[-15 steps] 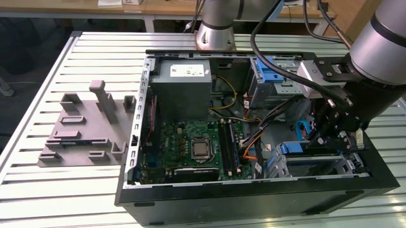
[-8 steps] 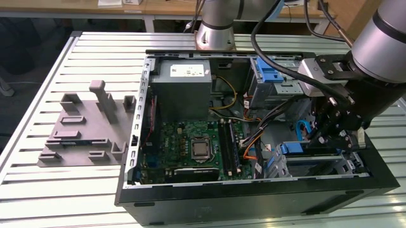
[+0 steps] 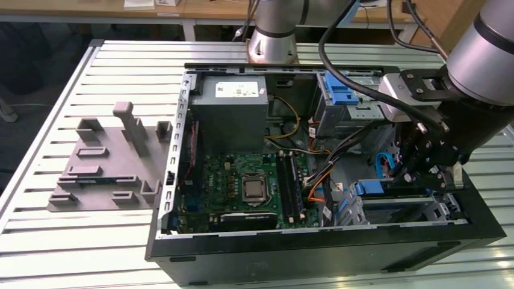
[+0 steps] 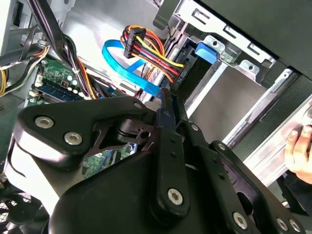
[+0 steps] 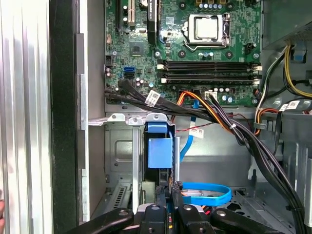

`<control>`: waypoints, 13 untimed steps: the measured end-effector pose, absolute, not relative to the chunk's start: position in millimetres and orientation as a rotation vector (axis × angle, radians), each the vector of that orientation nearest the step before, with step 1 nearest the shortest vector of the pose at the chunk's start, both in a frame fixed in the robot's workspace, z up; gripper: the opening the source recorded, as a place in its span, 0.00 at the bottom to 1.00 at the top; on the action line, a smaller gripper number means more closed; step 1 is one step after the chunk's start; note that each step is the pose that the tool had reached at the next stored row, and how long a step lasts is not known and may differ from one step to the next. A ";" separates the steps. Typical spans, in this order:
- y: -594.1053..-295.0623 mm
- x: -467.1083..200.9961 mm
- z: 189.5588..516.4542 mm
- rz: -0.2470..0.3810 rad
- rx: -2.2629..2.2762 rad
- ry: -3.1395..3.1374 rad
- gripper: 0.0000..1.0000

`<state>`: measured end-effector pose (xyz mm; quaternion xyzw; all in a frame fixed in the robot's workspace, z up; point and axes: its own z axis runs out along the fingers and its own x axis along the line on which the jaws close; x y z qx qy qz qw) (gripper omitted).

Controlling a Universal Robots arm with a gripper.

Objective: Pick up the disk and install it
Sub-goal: 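Insert the second disk wire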

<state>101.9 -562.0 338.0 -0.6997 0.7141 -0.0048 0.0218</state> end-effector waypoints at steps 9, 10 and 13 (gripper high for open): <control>-562.1 102.0 334.7 -0.006 -2.164 2.209 0.16; -562.1 102.0 334.4 -0.006 -2.164 2.209 0.16; -562.1 102.0 333.3 -0.005 -2.164 2.209 0.16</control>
